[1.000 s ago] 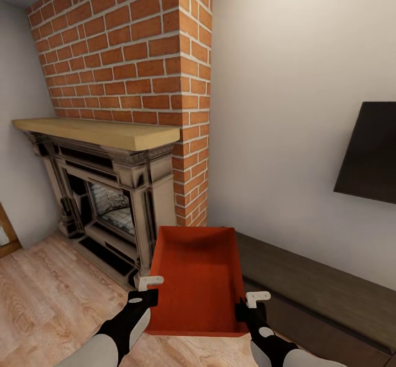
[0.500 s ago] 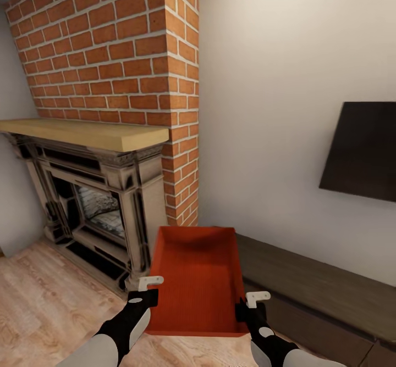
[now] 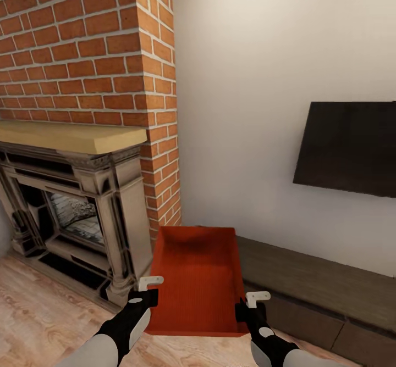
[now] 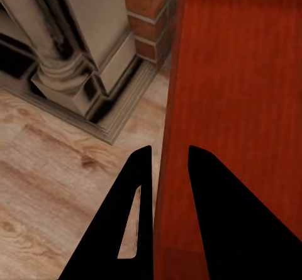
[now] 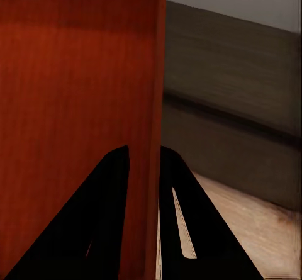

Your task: Move the two storage containers from the living room to the garage. In the garage, place one container on the floor and stack the other container on top of it (either order is fine).

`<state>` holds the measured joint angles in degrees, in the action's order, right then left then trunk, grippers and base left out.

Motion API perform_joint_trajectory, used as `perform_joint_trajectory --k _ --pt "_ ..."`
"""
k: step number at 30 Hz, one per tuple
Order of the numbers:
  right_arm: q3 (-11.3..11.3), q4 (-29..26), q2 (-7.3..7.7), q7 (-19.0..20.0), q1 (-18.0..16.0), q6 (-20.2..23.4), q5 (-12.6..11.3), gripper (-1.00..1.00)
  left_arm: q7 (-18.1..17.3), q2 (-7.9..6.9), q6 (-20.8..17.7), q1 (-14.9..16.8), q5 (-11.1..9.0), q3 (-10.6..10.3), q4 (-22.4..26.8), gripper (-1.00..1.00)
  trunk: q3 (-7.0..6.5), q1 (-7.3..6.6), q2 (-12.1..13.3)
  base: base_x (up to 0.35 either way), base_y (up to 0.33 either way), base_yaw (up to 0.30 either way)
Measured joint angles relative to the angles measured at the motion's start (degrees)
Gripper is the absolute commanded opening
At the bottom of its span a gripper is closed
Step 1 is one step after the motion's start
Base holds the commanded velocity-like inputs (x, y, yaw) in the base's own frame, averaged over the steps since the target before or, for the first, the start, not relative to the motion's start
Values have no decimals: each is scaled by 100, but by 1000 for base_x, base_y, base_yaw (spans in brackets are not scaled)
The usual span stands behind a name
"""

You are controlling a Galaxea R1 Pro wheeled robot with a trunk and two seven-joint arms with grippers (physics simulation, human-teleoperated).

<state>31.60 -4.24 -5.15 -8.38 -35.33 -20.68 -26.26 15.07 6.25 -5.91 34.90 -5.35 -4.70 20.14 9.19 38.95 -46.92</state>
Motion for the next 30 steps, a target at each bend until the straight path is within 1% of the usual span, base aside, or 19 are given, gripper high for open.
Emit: perform_joint_trajectory --k 30 --pt "-31 -39 15 5 -3 1 42 -100 8 -2 -1 -4 -30 -20 48 -100 0 0 0 0 0 -243"
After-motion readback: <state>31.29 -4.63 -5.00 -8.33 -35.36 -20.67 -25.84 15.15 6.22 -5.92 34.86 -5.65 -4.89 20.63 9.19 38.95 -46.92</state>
